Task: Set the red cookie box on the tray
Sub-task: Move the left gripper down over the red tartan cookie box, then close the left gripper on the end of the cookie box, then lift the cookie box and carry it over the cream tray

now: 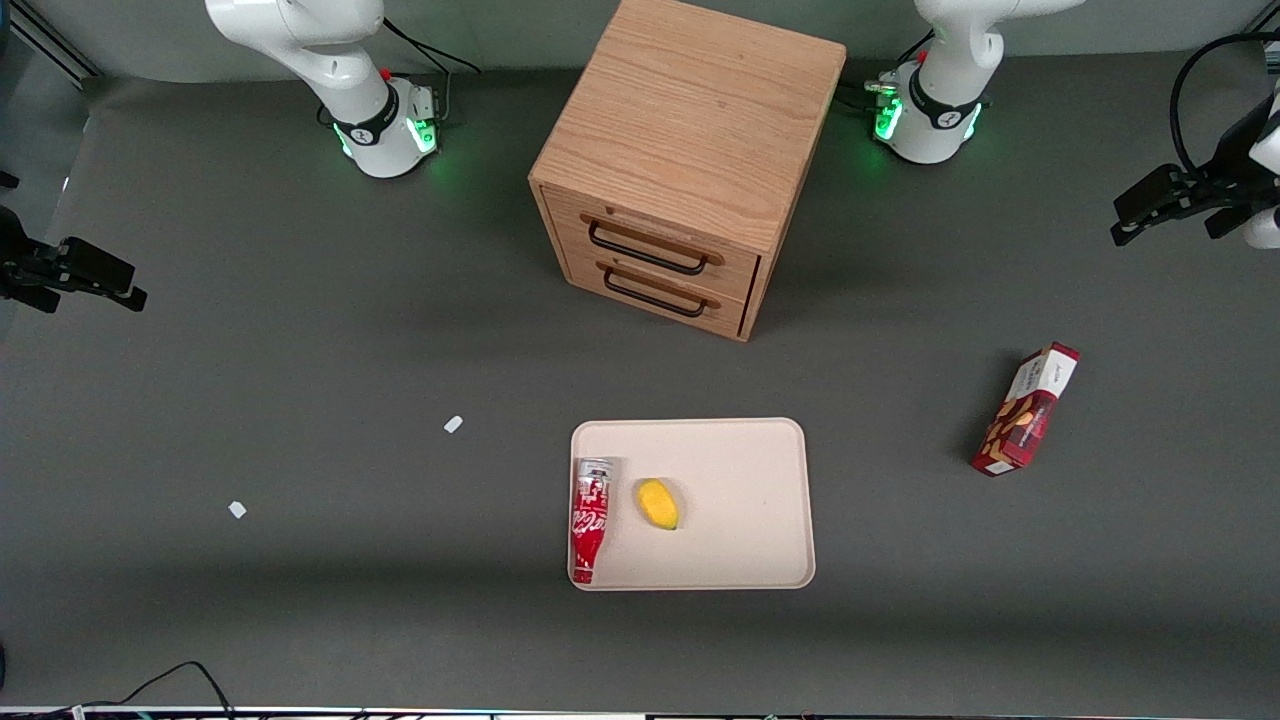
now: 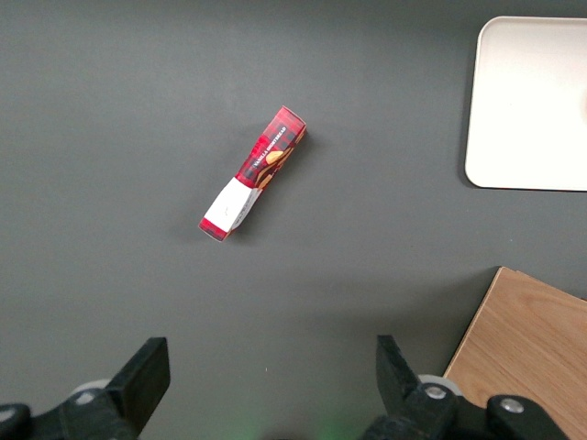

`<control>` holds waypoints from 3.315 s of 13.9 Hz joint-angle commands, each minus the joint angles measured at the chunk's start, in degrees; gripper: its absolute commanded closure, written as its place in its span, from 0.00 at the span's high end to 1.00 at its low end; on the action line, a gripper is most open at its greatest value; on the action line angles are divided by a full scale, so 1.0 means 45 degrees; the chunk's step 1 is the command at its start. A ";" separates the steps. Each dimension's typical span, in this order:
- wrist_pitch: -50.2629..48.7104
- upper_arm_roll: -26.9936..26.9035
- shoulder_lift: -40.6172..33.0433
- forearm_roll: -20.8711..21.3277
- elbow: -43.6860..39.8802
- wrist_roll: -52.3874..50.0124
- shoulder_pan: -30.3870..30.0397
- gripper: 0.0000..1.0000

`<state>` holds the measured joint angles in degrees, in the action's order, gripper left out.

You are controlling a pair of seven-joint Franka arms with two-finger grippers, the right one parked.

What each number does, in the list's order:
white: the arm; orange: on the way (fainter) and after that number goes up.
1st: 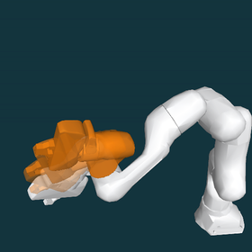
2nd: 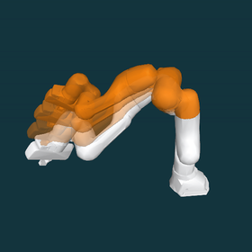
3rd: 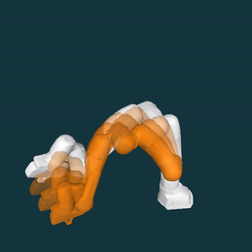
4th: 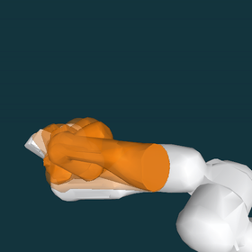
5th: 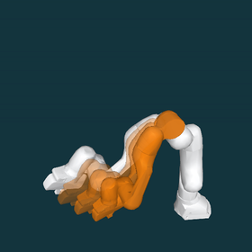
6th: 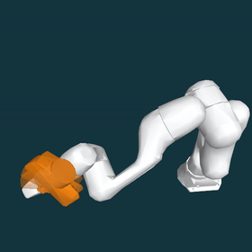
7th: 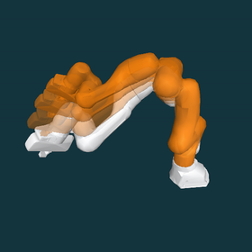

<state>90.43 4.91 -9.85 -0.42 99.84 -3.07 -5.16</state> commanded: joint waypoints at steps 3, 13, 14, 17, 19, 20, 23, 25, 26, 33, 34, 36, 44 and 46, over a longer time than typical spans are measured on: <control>-0.0447 0.0179 0.0039 0.0171 -0.0176 0.0232 -0.0161 1.00; 0.5013 -0.0581 0.2283 0.0677 0.3433 0.5425 -0.0200 1.00; 0.5834 -0.0660 0.2441 0.0717 0.3902 0.5660 -0.0181 1.00; 0.8120 -0.0855 0.3298 0.1262 0.4862 0.6500 -0.0142 1.00; 0.9100 -0.0992 0.4137 0.1497 0.4981 0.6658 -0.0025 1.00; 0.9510 -0.0993 0.4509 0.1615 0.5039 0.6659 0.0015 1.00; 1.1325 -0.1031 0.5447 0.2239 0.5352 0.7008 0.0112 1.00; 1.2108 -0.1225 0.6014 0.2241 0.5372 0.7010 0.0209 1.00; 1.2382 -0.1362 0.6249 0.2241 0.5411 0.7010 0.0326 1.00; 1.2561 -0.1559 0.6720 0.2065 0.5411 0.6893 0.0445 0.12; 1.2503 -0.1559 0.6720 0.2007 0.5411 0.6874 0.0445 0.00; 1.2367 -0.1559 0.6642 0.1832 0.5392 0.6835 0.0425 0.00; 0.5562 -0.1442 0.6445 0.0273 0.0598 0.6368 0.0678 0.00; 0.3857 -0.1422 0.6582 -0.0569 -0.1085 0.5357 0.0911 0.00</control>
<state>114.95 -1.14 19.00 -0.42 102.28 25.40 -2.77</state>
